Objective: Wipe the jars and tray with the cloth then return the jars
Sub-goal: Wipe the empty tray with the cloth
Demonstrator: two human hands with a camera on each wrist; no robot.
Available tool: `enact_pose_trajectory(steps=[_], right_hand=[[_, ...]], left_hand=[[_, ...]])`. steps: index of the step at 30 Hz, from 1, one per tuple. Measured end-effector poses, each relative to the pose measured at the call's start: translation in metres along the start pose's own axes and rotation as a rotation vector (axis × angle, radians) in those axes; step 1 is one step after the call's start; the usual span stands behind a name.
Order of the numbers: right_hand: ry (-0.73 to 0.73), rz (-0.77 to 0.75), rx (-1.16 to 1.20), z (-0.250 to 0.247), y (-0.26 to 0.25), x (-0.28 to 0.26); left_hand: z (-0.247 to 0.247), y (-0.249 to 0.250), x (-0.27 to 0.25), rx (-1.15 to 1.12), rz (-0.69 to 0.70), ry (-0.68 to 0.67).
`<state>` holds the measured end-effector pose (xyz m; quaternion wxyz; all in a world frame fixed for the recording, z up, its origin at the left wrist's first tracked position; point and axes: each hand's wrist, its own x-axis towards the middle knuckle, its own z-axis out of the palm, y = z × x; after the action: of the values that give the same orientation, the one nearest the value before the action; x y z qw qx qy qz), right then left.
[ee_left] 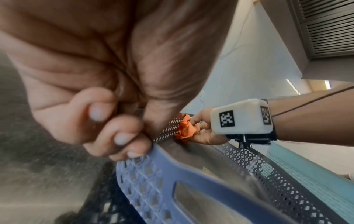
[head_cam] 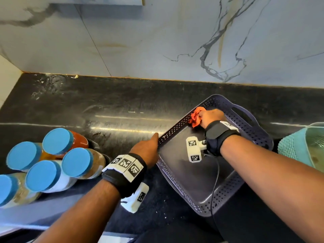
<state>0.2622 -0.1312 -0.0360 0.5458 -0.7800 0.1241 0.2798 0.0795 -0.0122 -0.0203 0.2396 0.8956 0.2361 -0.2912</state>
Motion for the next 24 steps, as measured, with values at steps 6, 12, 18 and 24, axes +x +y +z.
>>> enact_pose_trajectory(steps=[6, 12, 18, 24], right_hand=[[-0.142, -0.025, -0.165, 0.04, 0.045, -0.002], [-0.476, -0.046, -0.349, 0.061, 0.056, -0.07], [-0.621, -0.292, -0.757, 0.049, 0.041, -0.07], [-0.839, -0.217, -0.886, 0.02, 0.055, -0.072]], left_hand=[[0.003, -0.007, 0.006, -0.092, 0.047, 0.012], [0.0, -0.026, 0.012, -0.458, 0.128, -0.08], [0.0, -0.033, 0.011, -0.502, 0.14, -0.106], [0.004, -0.037, 0.003, -0.561, 0.111, -0.019]])
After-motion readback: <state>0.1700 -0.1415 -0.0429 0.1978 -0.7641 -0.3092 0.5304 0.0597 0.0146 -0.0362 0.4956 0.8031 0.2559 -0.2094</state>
